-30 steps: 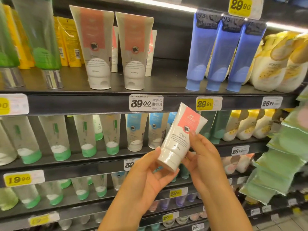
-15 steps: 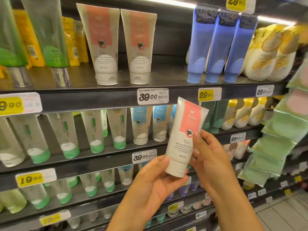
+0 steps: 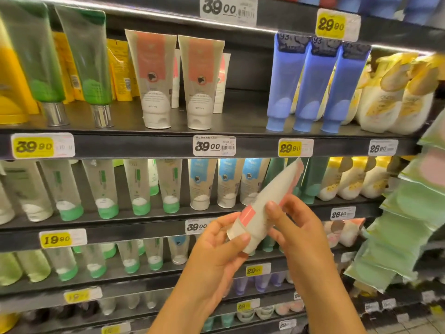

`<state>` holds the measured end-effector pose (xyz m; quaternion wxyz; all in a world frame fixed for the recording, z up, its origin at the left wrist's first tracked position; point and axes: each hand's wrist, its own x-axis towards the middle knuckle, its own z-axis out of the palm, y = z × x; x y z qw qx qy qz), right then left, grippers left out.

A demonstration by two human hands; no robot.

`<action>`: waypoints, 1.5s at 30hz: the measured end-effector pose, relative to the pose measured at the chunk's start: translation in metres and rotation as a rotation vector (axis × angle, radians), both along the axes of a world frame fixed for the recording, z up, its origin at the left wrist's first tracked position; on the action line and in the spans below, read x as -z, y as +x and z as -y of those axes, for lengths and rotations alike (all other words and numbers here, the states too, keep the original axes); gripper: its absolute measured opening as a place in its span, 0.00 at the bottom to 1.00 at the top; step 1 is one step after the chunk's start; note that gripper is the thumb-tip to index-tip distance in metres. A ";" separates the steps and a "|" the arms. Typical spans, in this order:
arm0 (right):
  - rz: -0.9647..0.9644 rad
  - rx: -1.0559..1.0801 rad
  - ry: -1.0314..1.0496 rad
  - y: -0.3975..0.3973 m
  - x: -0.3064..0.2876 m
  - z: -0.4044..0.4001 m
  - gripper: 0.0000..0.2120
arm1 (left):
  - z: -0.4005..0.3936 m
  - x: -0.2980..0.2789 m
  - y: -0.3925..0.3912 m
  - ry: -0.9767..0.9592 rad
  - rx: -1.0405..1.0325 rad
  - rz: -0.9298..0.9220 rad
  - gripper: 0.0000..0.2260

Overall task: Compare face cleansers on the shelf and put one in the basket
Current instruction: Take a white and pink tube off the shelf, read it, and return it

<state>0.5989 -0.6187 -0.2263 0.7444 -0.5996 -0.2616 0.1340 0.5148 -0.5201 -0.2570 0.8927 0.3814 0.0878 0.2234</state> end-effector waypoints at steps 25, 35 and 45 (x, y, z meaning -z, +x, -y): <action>-0.175 -0.385 0.265 -0.026 0.020 0.014 0.19 | 0.049 -0.005 -0.055 -0.027 -0.175 -0.125 0.21; -0.312 -0.224 0.384 -0.053 0.033 -0.004 0.22 | 0.035 0.003 -0.082 -0.065 -0.146 -0.134 0.19; -0.335 -0.245 0.344 -0.067 0.035 -0.001 0.19 | 0.042 0.005 -0.095 -0.256 -0.041 -0.039 0.15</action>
